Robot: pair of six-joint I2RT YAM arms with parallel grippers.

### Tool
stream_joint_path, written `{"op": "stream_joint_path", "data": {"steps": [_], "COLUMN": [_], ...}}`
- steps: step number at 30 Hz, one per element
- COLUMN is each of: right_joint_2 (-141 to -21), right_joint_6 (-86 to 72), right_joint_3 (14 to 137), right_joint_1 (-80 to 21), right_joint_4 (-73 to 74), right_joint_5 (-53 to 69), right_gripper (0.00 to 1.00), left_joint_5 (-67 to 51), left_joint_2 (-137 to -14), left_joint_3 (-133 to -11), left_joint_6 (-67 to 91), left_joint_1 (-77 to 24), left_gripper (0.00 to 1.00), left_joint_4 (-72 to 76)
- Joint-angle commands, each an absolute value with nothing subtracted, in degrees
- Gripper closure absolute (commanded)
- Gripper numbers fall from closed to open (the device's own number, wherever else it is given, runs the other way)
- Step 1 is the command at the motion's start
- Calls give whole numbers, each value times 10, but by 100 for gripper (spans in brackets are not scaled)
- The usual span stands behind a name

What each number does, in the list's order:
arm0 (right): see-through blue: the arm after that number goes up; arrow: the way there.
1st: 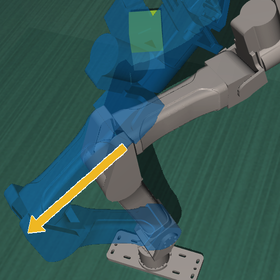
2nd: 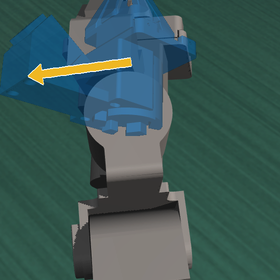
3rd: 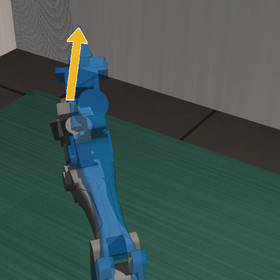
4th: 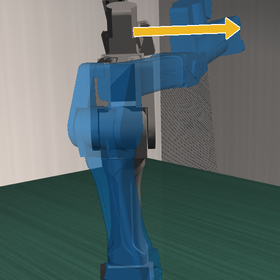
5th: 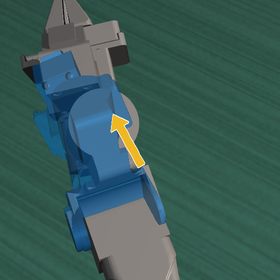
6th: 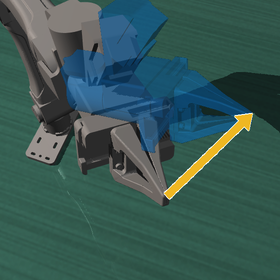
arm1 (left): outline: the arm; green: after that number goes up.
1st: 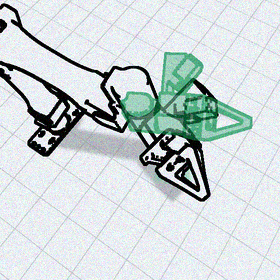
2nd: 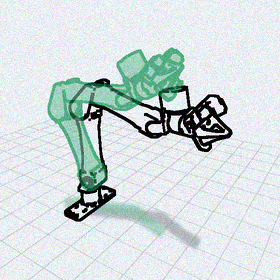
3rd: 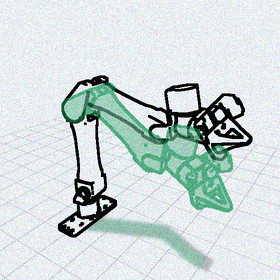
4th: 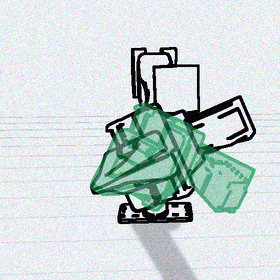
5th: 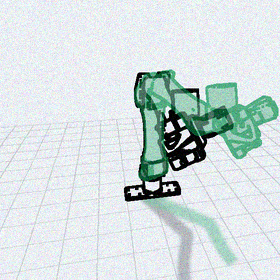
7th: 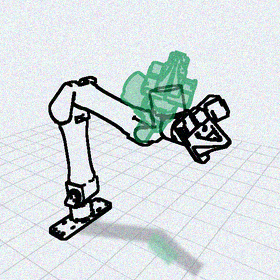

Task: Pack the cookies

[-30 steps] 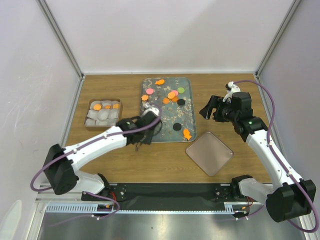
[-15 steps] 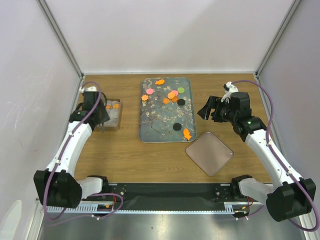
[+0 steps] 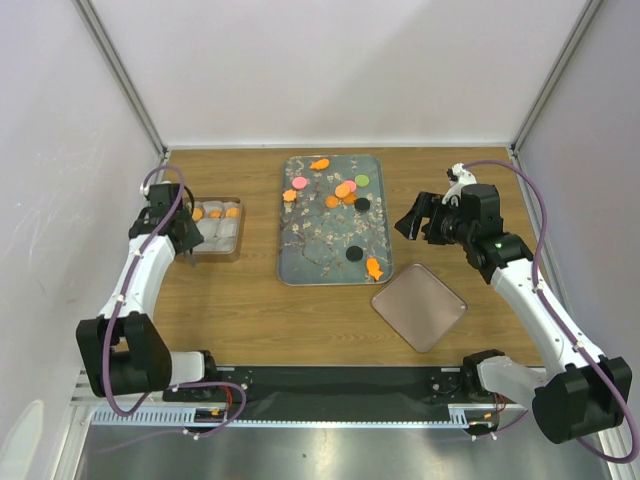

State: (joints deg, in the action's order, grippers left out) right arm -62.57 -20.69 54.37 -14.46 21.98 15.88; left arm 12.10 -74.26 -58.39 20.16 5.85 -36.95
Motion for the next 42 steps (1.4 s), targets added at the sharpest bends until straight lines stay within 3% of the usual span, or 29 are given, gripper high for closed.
{"op": "stream_joint_path", "data": {"steps": [1, 23, 42], "right_joint_2": [-611, -606, -606], "right_joint_6": [-202, -201, -200], "right_joint_3": [546, 546, 546], "right_joint_1": [-147, -147, -147], "right_joint_4": [203, 204, 204], "right_joint_5": [164, 163, 166], "right_gripper": [17, 17, 17], "left_joint_5": [120, 114, 109], "left_joint_2": [-744, -724, -696], "left_joint_3": [-574, -545, -536], "left_joint_6": [186, 191, 186], "left_joint_1": [70, 87, 88], "left_gripper": [61, 63, 51], "left_joint_4": [-341, -359, -359]}}
